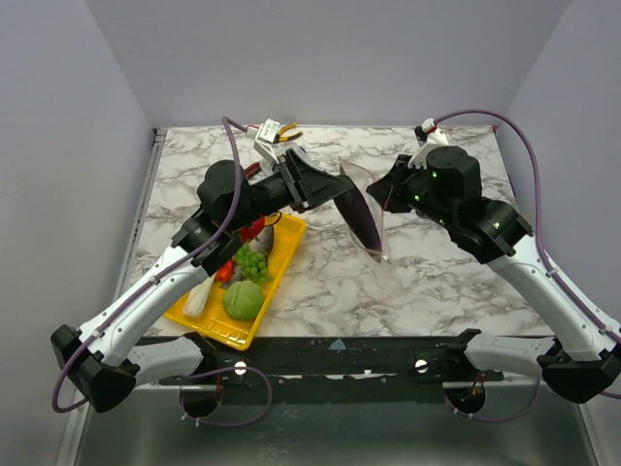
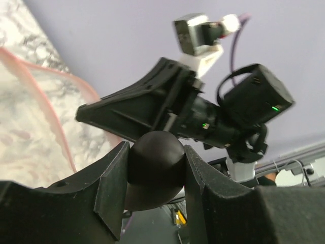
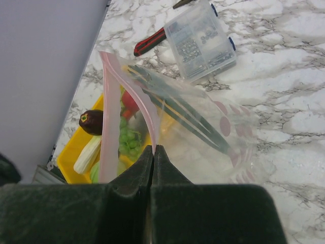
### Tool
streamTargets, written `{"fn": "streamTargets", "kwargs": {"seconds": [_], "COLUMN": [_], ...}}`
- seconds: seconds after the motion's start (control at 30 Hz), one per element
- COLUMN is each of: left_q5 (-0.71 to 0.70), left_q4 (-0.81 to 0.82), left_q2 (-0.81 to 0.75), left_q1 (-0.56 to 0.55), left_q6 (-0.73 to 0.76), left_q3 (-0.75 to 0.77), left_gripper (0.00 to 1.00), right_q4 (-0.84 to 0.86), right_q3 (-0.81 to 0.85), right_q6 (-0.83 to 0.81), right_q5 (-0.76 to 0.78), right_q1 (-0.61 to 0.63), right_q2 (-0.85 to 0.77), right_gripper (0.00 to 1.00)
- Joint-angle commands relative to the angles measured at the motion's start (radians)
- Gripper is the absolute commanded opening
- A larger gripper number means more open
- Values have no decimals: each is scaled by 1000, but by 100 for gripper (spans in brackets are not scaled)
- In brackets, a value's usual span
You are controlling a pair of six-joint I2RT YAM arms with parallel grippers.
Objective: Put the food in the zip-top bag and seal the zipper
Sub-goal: Place the fake vegetable in the zipper food storage bag.
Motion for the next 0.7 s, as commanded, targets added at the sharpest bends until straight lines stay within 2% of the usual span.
{"fn": "streamTargets", "kwargs": {"seconds": [0.0,0.13,0.17,0.2,0.23,0.33,0.37,0.47,0.67], "left_q5": [42,17,8,1,-10,-51,-69,-133,-254], "left_q4": [-131,-171,-207,-258,-301,-444,-483,-625,-699], "left_q2": [70,108,118,126,135,152,156,162,75], "left_q1": [-8,-29,-32,-32,-32,-27,-25,-10,10], "left_q6": [-81,-79,-68,-45,-14,77,113,196,353], "left_q3": [55,67,79,106,129,206,231,293,289], "left_gripper": [9,48,60,68,74,80,93,95,93], "right_q4": [42,41,37,35,33,33,31,27,24], "right_q3": [2,2,3,5,5,6,6,8,2], "right_q6": [10,18,19,18,18,17,17,13,13], "right_q5": [-26,-19,-18,-16,-16,-12,-9,-3,10], "right_q1": [-3,-3,-3,-2,-3,-2,-3,-2,-2], "right_q2": [-20,-17,-14,-12,-11,-14,-14,-16,-14], "right_gripper": [1,1,1,1,1,1,1,1,1]}}
